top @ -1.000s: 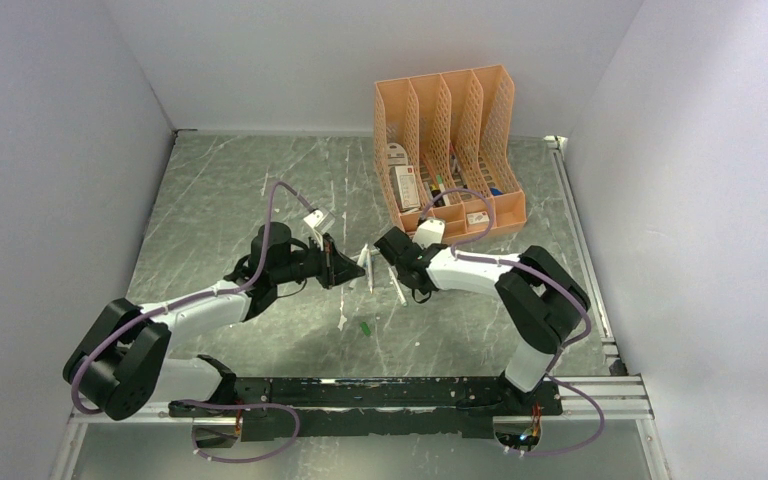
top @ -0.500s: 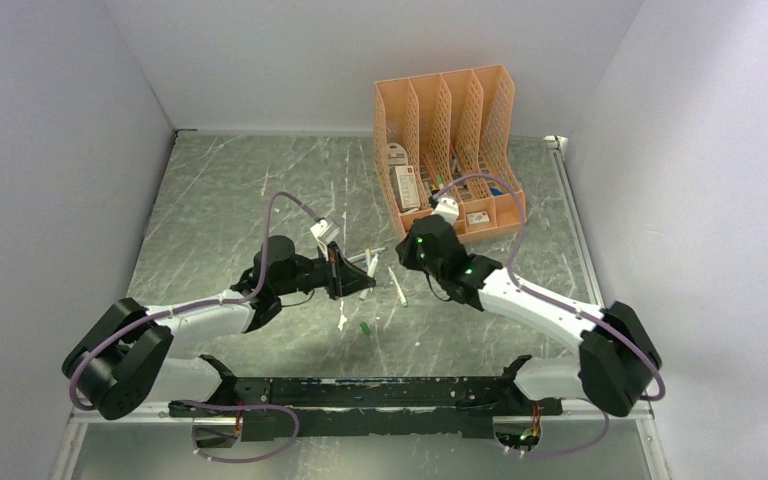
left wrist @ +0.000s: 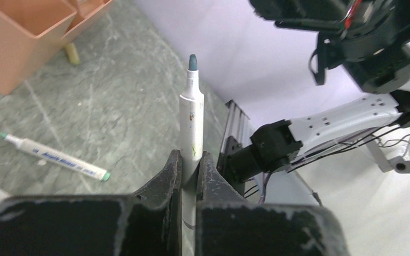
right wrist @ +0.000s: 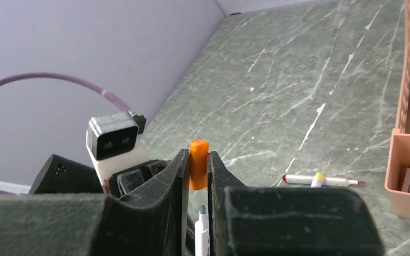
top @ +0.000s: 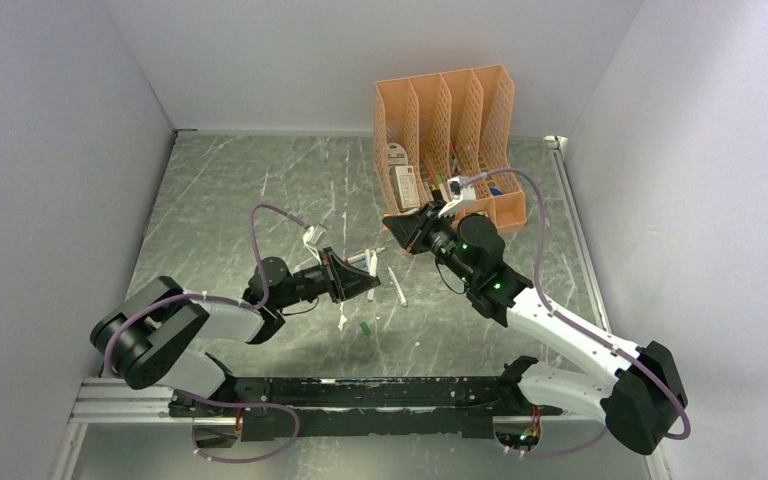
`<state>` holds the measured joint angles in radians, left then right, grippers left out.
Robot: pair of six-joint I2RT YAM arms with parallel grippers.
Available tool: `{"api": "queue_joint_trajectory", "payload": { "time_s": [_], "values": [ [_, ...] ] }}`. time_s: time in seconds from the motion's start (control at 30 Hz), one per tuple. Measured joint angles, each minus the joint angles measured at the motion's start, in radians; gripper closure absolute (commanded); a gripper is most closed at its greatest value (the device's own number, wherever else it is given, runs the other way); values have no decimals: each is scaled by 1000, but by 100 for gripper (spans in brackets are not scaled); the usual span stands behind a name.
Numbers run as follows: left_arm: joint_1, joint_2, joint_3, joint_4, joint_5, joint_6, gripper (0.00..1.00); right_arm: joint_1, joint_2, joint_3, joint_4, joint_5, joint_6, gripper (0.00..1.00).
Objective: Insert the pens into the pen caps
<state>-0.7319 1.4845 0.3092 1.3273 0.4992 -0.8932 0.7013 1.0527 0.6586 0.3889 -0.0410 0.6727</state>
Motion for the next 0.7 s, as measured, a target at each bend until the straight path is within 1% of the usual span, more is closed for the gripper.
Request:
{"api": "queue_joint_trajectory", "payload": {
  "time_s": [0.17,0.7],
  "values": [
    [-20,40,36,64,-4,-35,93,0,-2,-48,52,-46,-5,100],
    [-39,23,58,41,-47,-18,93,-1,-29,-64,75,-85,-6,100]
  ]
}}
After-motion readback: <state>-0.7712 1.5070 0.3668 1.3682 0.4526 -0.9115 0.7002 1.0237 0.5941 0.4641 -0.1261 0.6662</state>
